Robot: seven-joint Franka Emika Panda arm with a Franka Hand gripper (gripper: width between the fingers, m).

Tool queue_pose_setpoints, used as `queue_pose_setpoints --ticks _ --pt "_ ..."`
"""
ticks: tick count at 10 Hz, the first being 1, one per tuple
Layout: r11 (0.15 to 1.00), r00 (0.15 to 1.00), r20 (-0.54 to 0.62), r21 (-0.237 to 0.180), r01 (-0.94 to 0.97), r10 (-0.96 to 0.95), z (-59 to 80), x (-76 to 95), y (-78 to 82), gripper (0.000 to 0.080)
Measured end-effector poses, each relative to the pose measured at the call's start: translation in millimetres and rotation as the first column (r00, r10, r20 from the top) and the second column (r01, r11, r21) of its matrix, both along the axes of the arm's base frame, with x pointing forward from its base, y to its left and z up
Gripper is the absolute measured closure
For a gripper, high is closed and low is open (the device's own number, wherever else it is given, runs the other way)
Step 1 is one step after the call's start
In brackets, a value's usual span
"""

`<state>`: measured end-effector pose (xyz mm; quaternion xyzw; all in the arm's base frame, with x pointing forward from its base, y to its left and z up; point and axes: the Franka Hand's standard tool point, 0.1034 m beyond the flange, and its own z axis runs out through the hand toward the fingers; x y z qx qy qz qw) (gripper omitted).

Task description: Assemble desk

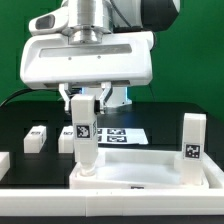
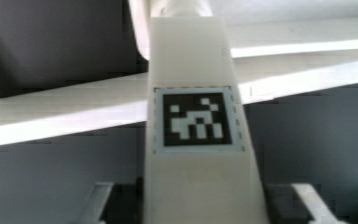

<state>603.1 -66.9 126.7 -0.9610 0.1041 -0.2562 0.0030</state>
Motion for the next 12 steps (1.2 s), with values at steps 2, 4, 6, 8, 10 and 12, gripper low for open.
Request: queue_pose_setpoints --ticks 2,4,6,8,10,12 --pt "1.000 1.000 0.009 -0.005 0.001 -0.001 -0.8 0.9 0.7 0.0509" --pt "1.000 1.000 0.002 -0.006 -0.001 0.001 -8.5 -0.8 2.7 0.0509" --pt "1.000 1.000 0.011 -0.013 0.001 -0.001 -11.3 -0.6 3.1 0.0509" --pt "1.000 0.999 0.033 -0.027 0.010 -0.009 -18.6 -1.4 6.6 0.0509" --pt "0.999 0.997 0.071 -0.047 0.014 -0.011 -18.9 -0.9 8.6 0.0509" --pt "0.999 0.997 0.073 -0.049 0.014 -0.010 -18.9 -1.1 8.8 0.0496"
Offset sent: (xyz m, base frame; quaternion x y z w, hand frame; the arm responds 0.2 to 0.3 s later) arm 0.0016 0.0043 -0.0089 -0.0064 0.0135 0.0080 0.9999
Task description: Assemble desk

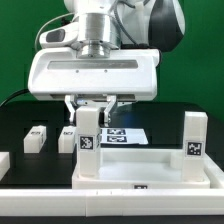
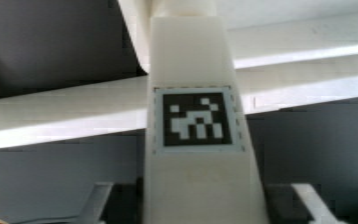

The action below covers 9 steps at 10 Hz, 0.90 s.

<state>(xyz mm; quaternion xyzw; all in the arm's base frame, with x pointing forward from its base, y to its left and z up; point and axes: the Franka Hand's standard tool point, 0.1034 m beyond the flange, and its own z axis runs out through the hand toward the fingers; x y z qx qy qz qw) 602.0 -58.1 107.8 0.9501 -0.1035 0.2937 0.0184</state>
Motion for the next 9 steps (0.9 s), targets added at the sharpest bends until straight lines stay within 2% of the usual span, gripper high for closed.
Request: queue_pose_setpoints --ticks 1,2,3,4,5,9 --pt "1.000 1.000 0.000 0.000 0.000 0.000 -0.1 0.0 0.0 0.0496" --pt "1.000 1.000 0.000 0.000 0.000 0.000 -0.1 0.0 -0.1 0.0285" --pt "1.000 1.000 0.000 0.000 0.000 0.000 -0.1 0.0 -0.1 0.0285" --pt "1.000 1.000 0.000 0.000 0.000 0.000 -0.1 0.0 -0.1 0.0178" --pt "1.000 1.000 0.000 0.000 0.000 0.000 -0.1 -0.1 -0.1 0.0156" --pt "1.000 1.000 0.000 0.000 0.000 0.000 -0.1 -0.1 -0.1 0.0150"
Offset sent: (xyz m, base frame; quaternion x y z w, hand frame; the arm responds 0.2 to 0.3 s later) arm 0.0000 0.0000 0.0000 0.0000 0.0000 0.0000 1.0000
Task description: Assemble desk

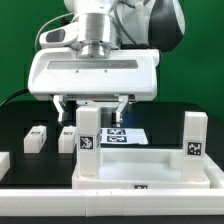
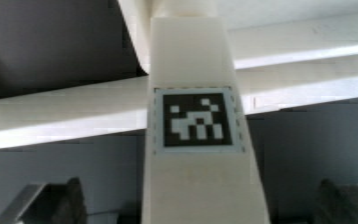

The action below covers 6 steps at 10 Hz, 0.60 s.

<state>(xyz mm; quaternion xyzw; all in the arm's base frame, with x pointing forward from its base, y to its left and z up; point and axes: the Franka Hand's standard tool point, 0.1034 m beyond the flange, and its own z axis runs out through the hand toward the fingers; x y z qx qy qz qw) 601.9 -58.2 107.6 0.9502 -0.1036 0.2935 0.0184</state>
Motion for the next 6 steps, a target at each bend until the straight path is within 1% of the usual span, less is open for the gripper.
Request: queue_pose_setpoints --ticks 1,2,3,4,5,6 --pt "1.000 1.000 -0.012 0.009 -0.003 0.003 0.3 0.5 1.2 0.0150" --pt "0.999 0.998 -0.055 0.045 -0.014 0.017 6.7 4.4 5.7 0.0150" --pt "0.997 0.996 -0.080 0.071 -0.021 0.026 13.8 10.3 7.4 0.0150" --pt "0.995 0.993 -0.115 0.095 -0.024 0.035 11.6 12.7 9.8 0.0150" --pt "0.990 0.983 -0.177 0.137 -0.024 0.048 7.3 13.8 13.4 0.0150" --pt "0.986 0.973 -0.223 0.166 -0.017 0.054 3.4 14.9 13.7 0.0150"
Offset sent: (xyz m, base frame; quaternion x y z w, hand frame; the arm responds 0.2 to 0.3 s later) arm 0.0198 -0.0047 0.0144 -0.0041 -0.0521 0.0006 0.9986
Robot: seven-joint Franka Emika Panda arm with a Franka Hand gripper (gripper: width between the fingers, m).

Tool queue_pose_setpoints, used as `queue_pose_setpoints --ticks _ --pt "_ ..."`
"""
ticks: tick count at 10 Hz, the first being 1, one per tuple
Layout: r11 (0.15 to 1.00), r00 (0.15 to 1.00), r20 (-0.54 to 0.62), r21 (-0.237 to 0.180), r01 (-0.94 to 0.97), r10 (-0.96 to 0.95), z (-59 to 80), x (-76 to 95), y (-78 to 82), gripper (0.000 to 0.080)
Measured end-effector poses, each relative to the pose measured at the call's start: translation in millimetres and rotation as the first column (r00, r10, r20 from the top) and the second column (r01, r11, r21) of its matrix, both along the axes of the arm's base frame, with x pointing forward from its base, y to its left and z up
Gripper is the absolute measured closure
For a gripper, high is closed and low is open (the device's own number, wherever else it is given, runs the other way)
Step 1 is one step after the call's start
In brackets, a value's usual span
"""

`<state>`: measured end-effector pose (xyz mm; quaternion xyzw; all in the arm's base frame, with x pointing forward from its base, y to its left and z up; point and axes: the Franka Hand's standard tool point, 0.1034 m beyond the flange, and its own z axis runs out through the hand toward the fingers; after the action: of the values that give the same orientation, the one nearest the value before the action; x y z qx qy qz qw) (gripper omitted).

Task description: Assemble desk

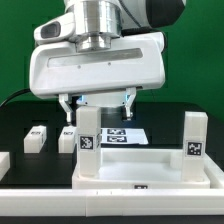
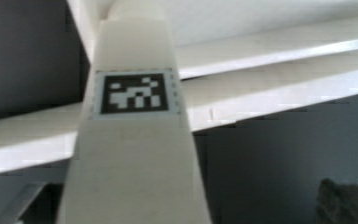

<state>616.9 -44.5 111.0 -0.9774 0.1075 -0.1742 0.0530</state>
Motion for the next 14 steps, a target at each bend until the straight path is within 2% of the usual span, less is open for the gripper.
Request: queue_pose_setpoints --ticks 2,3,4,6,7,8,9,10,14 --pt "0.998 0.986 -0.165 0.065 -0.018 0.029 -7.5 -11.2 -5.2 0.0150" --pt "0.997 0.977 -0.210 0.073 -0.027 0.042 -7.1 -15.2 -10.2 0.0150" --pt "0.996 0.966 -0.257 0.086 -0.018 0.039 -10.4 -23.2 -8.7 0.0150" --pt "0.996 0.967 -0.256 0.088 0.009 0.014 -10.3 -21.9 -6.7 0.0150" --pt "0.996 0.966 -0.257 0.088 0.009 0.014 -10.6 -22.0 -6.8 0.0246" --pt "0.993 0.964 -0.264 0.096 0.064 -0.036 -10.6 -22.0 -6.3 0.0246" --pt "0.987 0.958 -0.273 0.102 0.121 -0.089 -10.8 -22.0 -6.1 0.0460" --pt "0.973 0.944 -0.287 0.109 0.203 -0.165 -11.0 -22.1 -5.8 0.0515" --pt "0.877 0.852 -0.336 0.129 0.464 -0.401 -11.3 -22.0 -4.5 0.0515"
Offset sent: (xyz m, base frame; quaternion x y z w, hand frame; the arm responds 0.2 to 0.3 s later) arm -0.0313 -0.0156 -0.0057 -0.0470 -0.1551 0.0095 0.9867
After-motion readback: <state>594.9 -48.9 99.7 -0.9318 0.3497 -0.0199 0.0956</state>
